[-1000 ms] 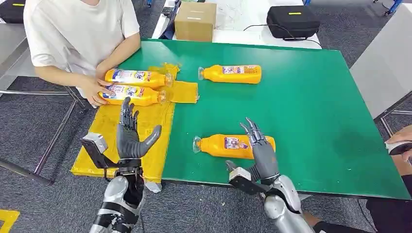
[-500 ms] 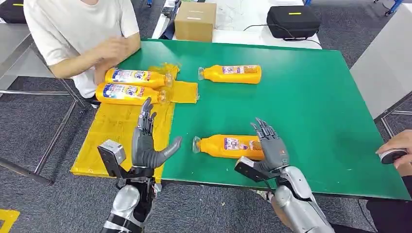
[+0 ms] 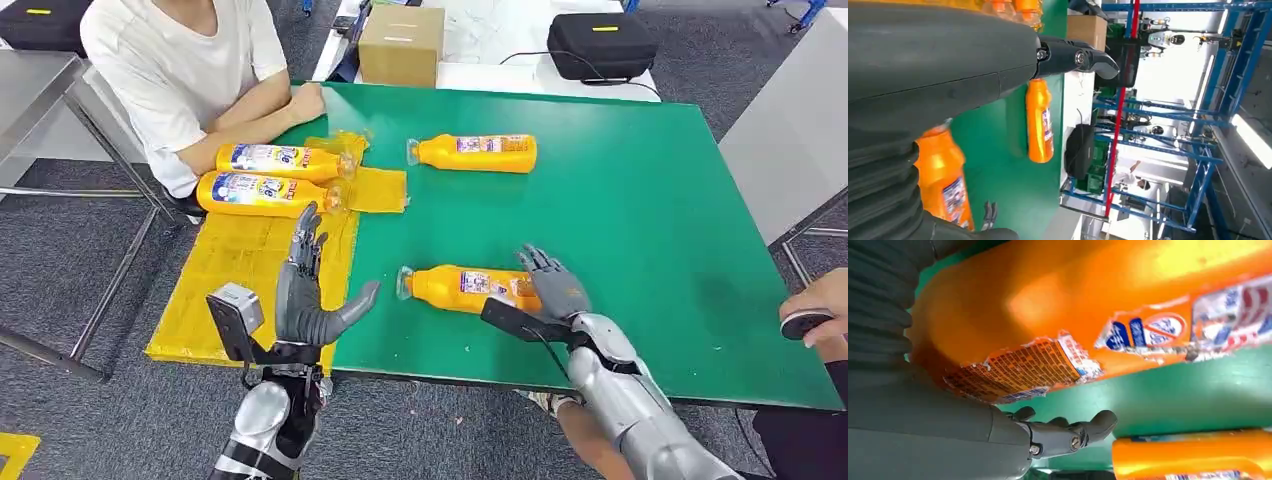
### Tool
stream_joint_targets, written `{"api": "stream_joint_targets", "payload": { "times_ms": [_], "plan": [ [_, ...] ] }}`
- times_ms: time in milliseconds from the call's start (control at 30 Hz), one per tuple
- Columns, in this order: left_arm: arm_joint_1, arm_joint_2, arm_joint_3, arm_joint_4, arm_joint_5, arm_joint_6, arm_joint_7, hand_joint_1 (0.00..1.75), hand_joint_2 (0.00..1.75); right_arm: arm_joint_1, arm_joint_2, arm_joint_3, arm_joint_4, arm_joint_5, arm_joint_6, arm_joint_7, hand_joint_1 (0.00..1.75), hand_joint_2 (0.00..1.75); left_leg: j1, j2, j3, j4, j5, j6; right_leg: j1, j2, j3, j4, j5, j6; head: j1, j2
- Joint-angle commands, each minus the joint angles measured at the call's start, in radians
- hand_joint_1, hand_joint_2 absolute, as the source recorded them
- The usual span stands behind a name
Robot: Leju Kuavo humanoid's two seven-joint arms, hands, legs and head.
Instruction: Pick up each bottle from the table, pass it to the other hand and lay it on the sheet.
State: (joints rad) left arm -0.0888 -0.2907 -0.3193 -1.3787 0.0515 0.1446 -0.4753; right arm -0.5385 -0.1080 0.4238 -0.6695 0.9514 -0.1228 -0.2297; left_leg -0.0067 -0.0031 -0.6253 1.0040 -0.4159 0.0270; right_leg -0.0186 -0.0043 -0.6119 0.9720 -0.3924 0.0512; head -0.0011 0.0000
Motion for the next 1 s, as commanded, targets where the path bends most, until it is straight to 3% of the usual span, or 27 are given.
{"api": "stream_joint_targets", "payload": {
  "times_ms": [33, 133, 167, 200, 567, 800, 900, 1000],
  "plan": [
    [-0.024, 0.042, -0.009, 0.031, -0.003, 0.000, 0.006, 0.00, 1.75, -0.081, 0.001, 0.102, 0.195, 0.001, 0.077, 0.039, 0.00, 1.75, 0.001, 0.000, 0.007, -0.001, -0.002, -0.002, 0.001, 0.000, 0.007, -0.001, -0.002, -0.002, 0.000, 0.000],
    [-0.030, 0.044, -0.012, 0.039, -0.005, -0.003, 0.007, 0.00, 1.75, -0.090, 0.008, 0.102, 0.217, -0.013, 0.095, 0.029, 0.00, 1.75, 0.001, 0.000, 0.006, -0.001, -0.001, -0.001, 0.001, 0.000, 0.005, -0.002, 0.000, -0.002, 0.000, 0.000],
    [-0.034, 0.043, -0.015, 0.045, -0.004, -0.006, 0.008, 0.00, 1.75, -0.094, 0.009, 0.112, 0.224, -0.008, 0.094, 0.026, 0.99, 1.75, 0.001, 0.000, 0.009, -0.001, -0.002, -0.002, 0.001, 0.000, 0.008, -0.002, -0.001, -0.003, 0.000, 0.000],
    [-0.037, 0.046, -0.021, 0.050, 0.000, -0.016, 0.015, 0.00, 1.75, -0.106, 0.009, 0.132, 0.242, -0.010, 0.114, 0.022, 1.73, 1.75, 0.001, 0.000, 0.008, -0.001, -0.001, -0.002, 0.001, 0.000, 0.008, -0.002, -0.001, -0.002, 0.000, 0.000],
    [-0.031, 0.058, -0.016, 0.052, 0.012, -0.034, 0.017, 0.00, 1.75, -0.119, 0.034, 0.143, 0.262, -0.079, 0.151, 0.020, 1.75, 1.75, 0.002, 0.002, 0.015, -0.002, -0.001, -0.002, 0.002, 0.001, 0.014, -0.002, 0.000, -0.003, 0.000, 0.000],
    [-0.044, 0.061, -0.021, 0.072, 0.021, -0.048, 0.013, 0.00, 1.75, -0.099, 0.009, 0.111, 0.257, -0.163, 0.174, -0.083, 1.75, 1.75, 0.001, -0.001, 0.016, -0.002, -0.001, -0.002, 0.002, -0.001, 0.016, -0.003, -0.001, -0.003, 0.000, 0.000],
    [-0.031, 0.061, -0.014, 0.055, 0.037, -0.054, 0.008, 0.00, 1.75, -0.039, 0.037, 0.038, 0.194, -0.257, 0.090, -0.146, 1.75, 1.75, 0.002, -0.001, 0.015, -0.002, -0.001, -0.001, 0.002, -0.002, 0.015, -0.003, -0.001, -0.002, 0.000, 0.000],
    [-0.029, 0.062, -0.013, 0.054, 0.038, -0.054, 0.008, 0.00, 1.75, -0.031, 0.049, 0.041, 0.184, -0.256, 0.082, -0.141, 1.75, 1.75, 0.002, 0.001, 0.015, -0.001, -0.001, -0.002, 0.002, 0.000, 0.014, -0.002, 0.000, -0.002, 0.000, 0.000]
  ]
}}
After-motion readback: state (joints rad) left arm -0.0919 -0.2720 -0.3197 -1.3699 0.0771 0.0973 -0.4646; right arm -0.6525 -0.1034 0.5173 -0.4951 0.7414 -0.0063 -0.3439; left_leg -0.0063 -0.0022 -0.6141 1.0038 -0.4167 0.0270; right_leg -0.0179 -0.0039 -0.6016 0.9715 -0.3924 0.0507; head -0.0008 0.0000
